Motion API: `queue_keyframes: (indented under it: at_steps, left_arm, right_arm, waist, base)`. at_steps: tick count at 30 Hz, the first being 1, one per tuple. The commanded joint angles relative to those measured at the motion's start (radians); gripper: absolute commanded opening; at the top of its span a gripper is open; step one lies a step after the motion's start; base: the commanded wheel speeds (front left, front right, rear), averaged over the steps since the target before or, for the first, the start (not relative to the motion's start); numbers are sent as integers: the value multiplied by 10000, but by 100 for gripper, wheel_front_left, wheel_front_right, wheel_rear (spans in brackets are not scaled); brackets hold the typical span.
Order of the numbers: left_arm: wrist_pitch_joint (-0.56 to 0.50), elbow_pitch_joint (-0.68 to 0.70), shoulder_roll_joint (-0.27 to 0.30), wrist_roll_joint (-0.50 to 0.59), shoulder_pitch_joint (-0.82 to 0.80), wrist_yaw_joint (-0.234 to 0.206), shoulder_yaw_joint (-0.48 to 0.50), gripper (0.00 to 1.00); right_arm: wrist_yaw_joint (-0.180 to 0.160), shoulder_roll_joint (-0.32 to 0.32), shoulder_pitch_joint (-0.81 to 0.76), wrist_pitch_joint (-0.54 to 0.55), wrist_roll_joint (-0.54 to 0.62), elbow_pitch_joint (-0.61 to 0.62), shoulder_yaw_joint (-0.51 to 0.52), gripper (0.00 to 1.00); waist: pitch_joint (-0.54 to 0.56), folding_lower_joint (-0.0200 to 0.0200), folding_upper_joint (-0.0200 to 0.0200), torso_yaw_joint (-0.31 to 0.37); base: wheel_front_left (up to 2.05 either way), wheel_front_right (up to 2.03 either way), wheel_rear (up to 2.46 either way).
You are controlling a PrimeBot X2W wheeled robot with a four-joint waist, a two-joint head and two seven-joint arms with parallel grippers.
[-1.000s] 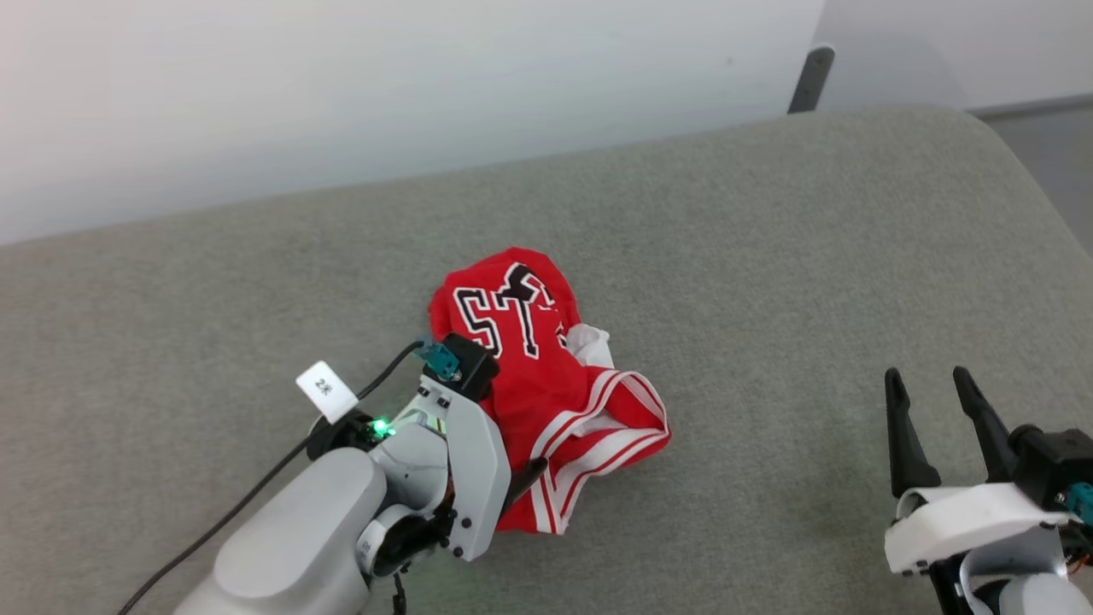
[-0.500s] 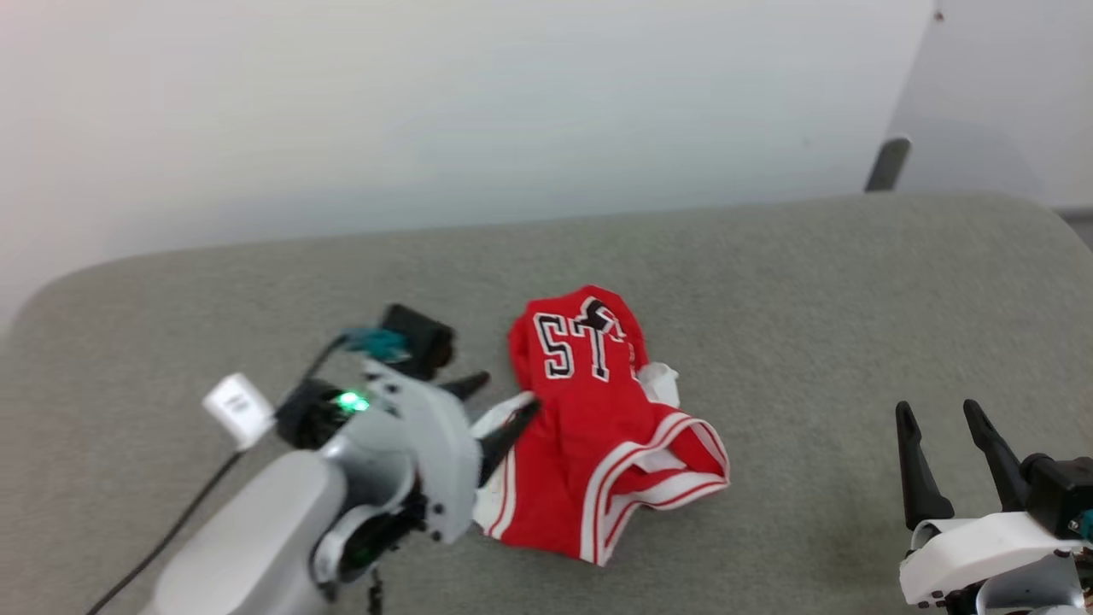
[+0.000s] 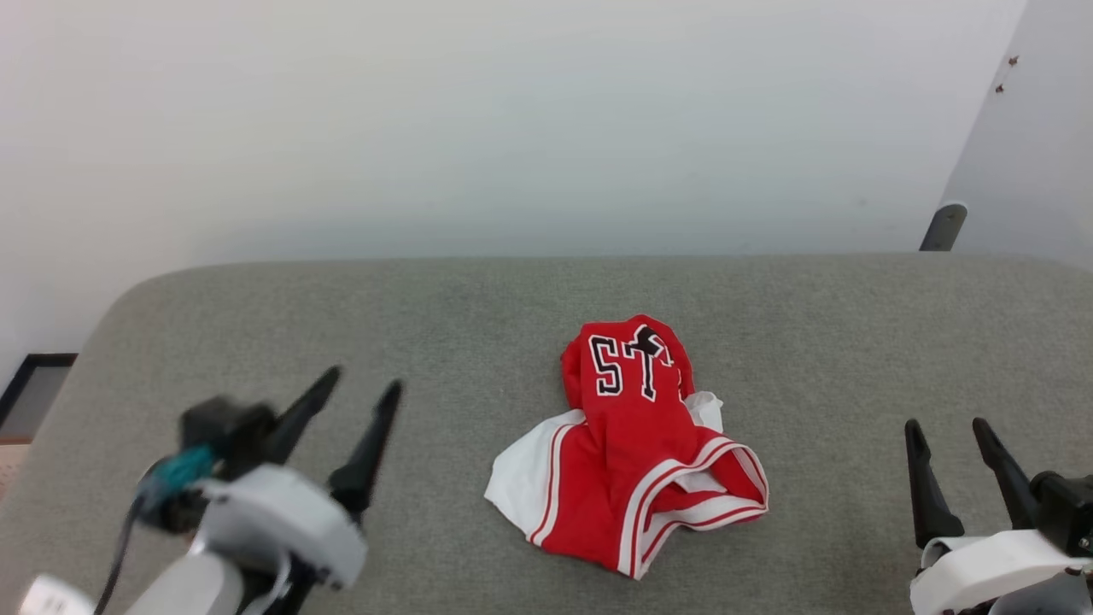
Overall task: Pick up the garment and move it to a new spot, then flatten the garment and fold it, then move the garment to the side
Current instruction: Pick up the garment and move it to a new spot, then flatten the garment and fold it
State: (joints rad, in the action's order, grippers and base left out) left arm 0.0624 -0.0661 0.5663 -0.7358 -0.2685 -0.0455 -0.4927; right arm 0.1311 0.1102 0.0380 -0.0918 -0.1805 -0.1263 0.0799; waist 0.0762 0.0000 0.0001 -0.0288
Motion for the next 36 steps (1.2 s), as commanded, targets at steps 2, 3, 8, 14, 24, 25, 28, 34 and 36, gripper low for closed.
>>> queue_keyframes:
  at_steps: [2, 3, 8, 14, 24, 25, 28, 34, 36]
  left_arm:
    - [634, -139, 39, 97, 483, -136, 202, 100]
    - [931, -199, 21, 34, 660, -166, 331, 100]
    - [1798, -387, 70, 131, 1515, -337, 842, 100]
    - [2007, -297, 77, 406, 2282, -306, 1486, 100]
    - [2017, 15, -194, 801, 3442, 4, 3021, 100]
    - [2018, 25, -219, 849, 3548, 41, 3129, 100]
    - [2017, 70, -359, 985, 3722, 151, 3356, 100]
    - [2017, 81, -553, 1122, 3842, 369, 3618, 100]
    - [2017, 67, -604, 1115, 3871, 395, 3645, 100]
  right_arm:
    - [-6, 96, -110, -96, -89, -36, -73, 100]
    - [-6, 122, -148, -139, -117, -75, -77, 100]
    - [-6, 211, -327, -288, -149, -172, -82, 100]
    - [-6, 242, -573, -419, -144, -161, 39, 100]
    - [-6, 161, -834, -489, -66, -62, 253, 100]
    - [-6, 151, -851, -491, -61, -55, 261, 100]
    - [-6, 127, -879, -485, -20, -30, 280, 100]
    - [-6, 90, -868, -437, 27, 38, 257, 100]
    - [-6, 95, -820, -438, 19, 30, 230, 100]
  waist:
    - [81, 0, -1, -70]
    - [105, 0, -1, -98]
    - [216, 0, -1, -214]
    - [308, 0, -1, -371]
    - [349, 0, -1, -490]
    - [350, 0, -1, -503]
    - [347, 0, -1, -536]
    - [310, 0, -1, -547]
    - [288, 0, -1, -515]
  base:
    - [0, 0, 0]
    - [0, 0, 0]
    - [0, 0, 0]
    - [0, 0, 0]
    - [0, 0, 0]
    - [0, 0, 0]
    - [0, 0, 0]
    - [0, 0, 0]
    - [0, 0, 0]
